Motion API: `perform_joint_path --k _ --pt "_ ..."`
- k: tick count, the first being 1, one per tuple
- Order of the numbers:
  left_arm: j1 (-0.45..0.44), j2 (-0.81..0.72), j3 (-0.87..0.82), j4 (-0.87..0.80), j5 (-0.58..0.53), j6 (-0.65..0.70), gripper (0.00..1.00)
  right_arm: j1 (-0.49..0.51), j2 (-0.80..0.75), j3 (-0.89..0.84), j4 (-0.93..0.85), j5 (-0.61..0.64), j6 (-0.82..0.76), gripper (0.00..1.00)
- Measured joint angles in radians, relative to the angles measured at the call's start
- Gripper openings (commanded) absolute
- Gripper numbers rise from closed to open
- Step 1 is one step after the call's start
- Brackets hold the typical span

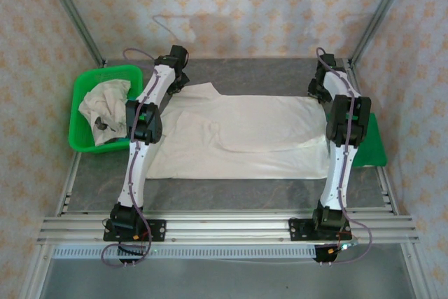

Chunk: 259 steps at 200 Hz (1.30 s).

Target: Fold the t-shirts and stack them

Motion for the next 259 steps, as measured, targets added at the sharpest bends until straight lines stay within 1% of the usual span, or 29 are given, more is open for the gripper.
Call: perform_joint_path --k 11,52,89,116,145,173,197,217,259 --pt "0.000 0.000 0.000 0.000 0.001 0.003 0.00 0.000 0.000 0.001 -0.006 0.000 -0.013 0.00" --pt "0.002 -0.006 -0.005 0.012 0.031 0.006 0.00 0.000 -0.013 -0.015 0.005 0.000 -0.024 0.00" --pt "-0.001 -0.031 -0.015 0.023 0.082 0.014 0.00 0.000 -0.126 -0.159 0.079 -0.002 -0.039 0.00" --pt "-0.003 -0.096 -0.026 0.023 0.100 0.033 0.00 0.000 -0.232 -0.246 0.146 -0.007 -0.044 0.00" --pt "-0.003 -0.201 -0.042 0.023 0.102 0.055 0.00 0.000 -0.330 -0.337 0.217 -0.019 -0.044 0.00" --pt "-0.005 -0.286 -0.055 0.023 0.105 0.074 0.00 0.000 -0.386 -0.405 0.265 -0.033 -0.043 0.00" --pt "-0.010 -0.325 -0.070 0.023 0.115 0.093 0.00 0.000 -0.426 -0.455 0.293 -0.050 -0.043 0.00" --pt "-0.019 -0.360 -0.124 0.023 0.121 0.110 0.00 0.000 -0.467 -0.503 0.320 -0.067 -0.042 0.00" --pt "-0.036 -0.458 -0.303 0.028 0.123 0.137 0.00 0.000 -0.563 -0.591 0.348 -0.095 -0.042 0.00"
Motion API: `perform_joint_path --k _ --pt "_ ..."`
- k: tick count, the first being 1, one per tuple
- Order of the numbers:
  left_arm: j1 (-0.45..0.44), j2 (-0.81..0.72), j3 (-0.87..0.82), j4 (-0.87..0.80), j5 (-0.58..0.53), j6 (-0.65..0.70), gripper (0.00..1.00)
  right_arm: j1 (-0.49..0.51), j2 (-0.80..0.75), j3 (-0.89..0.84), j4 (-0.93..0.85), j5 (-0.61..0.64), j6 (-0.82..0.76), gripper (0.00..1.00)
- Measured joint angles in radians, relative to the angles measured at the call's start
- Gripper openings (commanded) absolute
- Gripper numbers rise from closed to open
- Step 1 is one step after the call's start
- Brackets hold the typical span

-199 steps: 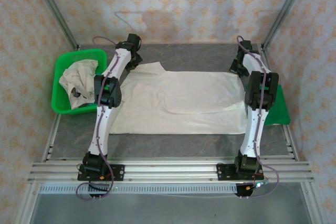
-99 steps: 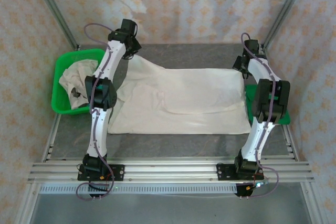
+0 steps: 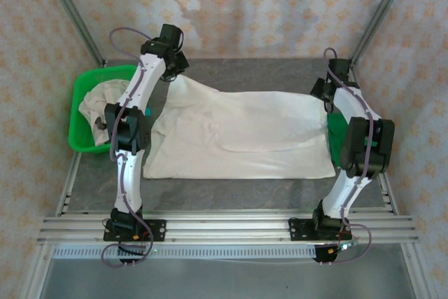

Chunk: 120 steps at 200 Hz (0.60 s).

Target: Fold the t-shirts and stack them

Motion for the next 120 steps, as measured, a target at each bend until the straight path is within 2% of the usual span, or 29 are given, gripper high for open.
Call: perform_joint_path --k 120 --pt "-0.013 -0.406 -0.449 0.078 0.000 0.019 0.00 0.000 -0.232 -0.232 0.021 -0.015 0.015 0.00"
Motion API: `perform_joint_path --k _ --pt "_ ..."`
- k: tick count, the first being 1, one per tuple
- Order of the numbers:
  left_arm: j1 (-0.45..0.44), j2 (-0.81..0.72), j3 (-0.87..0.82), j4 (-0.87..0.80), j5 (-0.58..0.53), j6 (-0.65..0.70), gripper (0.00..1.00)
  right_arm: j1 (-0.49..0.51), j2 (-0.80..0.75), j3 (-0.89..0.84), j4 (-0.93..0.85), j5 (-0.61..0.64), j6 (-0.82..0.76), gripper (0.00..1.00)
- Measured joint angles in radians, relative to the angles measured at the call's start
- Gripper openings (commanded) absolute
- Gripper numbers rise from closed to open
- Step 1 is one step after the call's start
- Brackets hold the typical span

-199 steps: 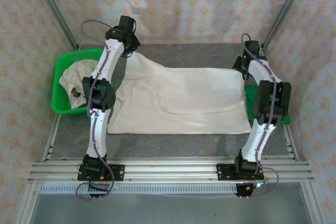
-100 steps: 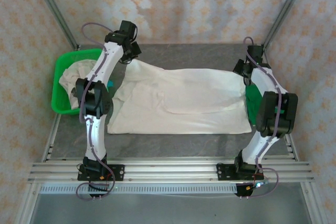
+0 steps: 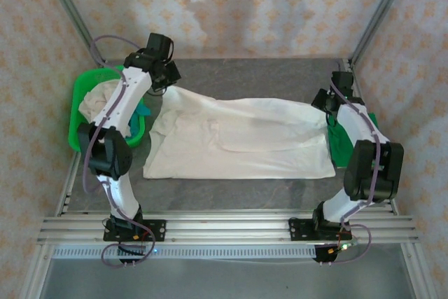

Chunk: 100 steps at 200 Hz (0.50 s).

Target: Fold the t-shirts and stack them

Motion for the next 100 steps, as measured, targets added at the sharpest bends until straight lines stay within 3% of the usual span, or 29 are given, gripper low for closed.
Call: perform_joint_path --k 100 --pt "-0.019 -0.216 -0.247 0.024 0.000 -0.015 0.00 0.000 -0.154 -0.115 -0.009 0.027 0.000 0.00"
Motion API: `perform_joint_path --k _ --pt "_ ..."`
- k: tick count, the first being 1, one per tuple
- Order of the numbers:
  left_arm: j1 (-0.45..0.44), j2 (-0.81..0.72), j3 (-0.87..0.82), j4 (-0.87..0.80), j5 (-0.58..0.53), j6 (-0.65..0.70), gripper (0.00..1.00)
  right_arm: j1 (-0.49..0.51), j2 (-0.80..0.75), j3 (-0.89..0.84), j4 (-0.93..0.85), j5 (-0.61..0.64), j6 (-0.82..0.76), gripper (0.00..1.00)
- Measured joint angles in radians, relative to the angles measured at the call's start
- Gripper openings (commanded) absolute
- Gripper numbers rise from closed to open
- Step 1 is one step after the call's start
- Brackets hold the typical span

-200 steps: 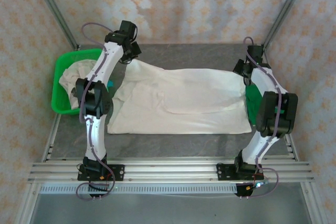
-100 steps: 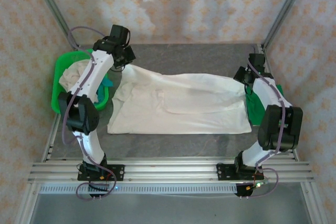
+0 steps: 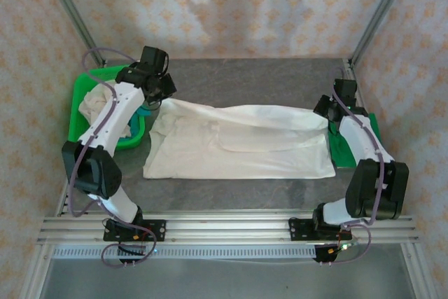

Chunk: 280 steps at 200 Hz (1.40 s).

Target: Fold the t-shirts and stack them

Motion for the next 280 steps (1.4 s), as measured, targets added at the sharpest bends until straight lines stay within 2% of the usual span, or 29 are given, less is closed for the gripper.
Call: perform_joint_path --k 98,280 --pt "-0.029 -0.251 -0.228 -0.005 -0.011 -0.055 0.00 0.000 -0.078 -0.094 -0.007 0.008 0.021 0.00" --pt "-0.067 -0.501 -0.561 -0.043 -0.023 -0.182 0.00 0.000 -0.138 -0.179 -0.055 0.024 0.062 0.00"
